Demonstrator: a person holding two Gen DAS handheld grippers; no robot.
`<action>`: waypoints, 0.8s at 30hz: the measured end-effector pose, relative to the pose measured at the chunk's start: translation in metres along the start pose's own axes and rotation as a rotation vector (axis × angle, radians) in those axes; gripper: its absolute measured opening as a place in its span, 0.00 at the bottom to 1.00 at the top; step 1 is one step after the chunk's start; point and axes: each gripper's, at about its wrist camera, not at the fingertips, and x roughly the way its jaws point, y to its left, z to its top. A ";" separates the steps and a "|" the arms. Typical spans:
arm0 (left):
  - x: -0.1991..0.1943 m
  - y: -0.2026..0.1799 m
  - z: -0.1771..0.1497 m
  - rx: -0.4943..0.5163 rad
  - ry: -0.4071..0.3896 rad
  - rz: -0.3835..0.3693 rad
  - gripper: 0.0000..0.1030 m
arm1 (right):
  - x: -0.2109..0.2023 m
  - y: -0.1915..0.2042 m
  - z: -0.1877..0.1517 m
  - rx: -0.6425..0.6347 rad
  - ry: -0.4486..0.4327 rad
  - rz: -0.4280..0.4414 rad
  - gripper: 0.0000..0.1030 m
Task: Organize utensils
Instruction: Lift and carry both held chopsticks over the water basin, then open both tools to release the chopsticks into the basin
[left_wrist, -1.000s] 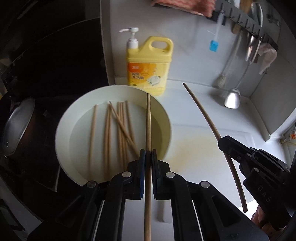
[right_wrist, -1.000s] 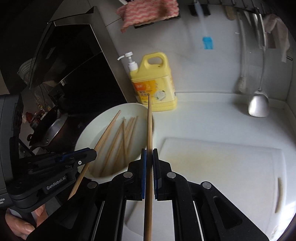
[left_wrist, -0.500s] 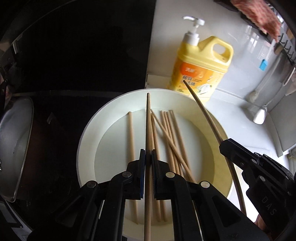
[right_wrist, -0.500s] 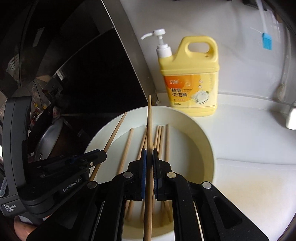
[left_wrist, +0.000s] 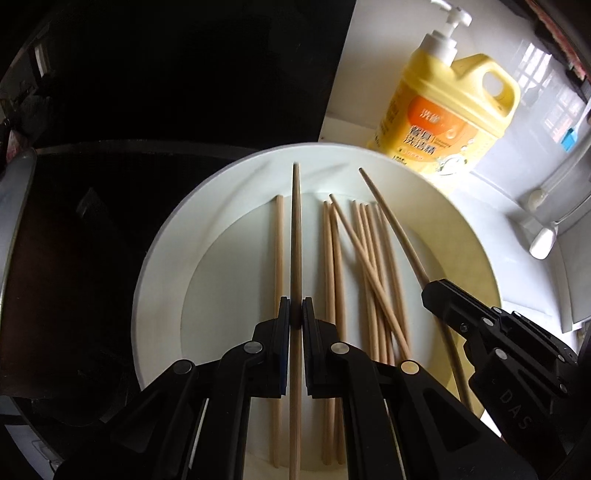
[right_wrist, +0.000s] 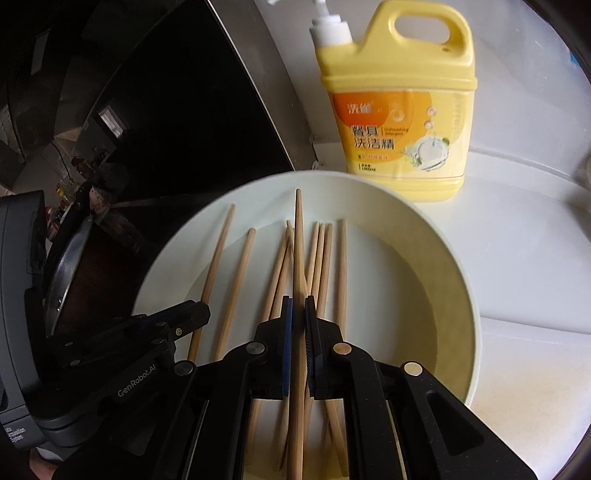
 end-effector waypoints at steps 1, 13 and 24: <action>0.003 0.001 0.000 -0.006 0.010 0.000 0.07 | 0.002 -0.001 -0.001 0.002 0.009 0.000 0.06; -0.007 0.014 -0.007 -0.053 -0.011 0.081 0.75 | -0.013 -0.003 -0.002 -0.026 -0.016 -0.051 0.19; -0.029 0.018 -0.013 -0.041 -0.017 0.175 0.87 | -0.036 -0.006 -0.014 -0.023 -0.030 -0.074 0.43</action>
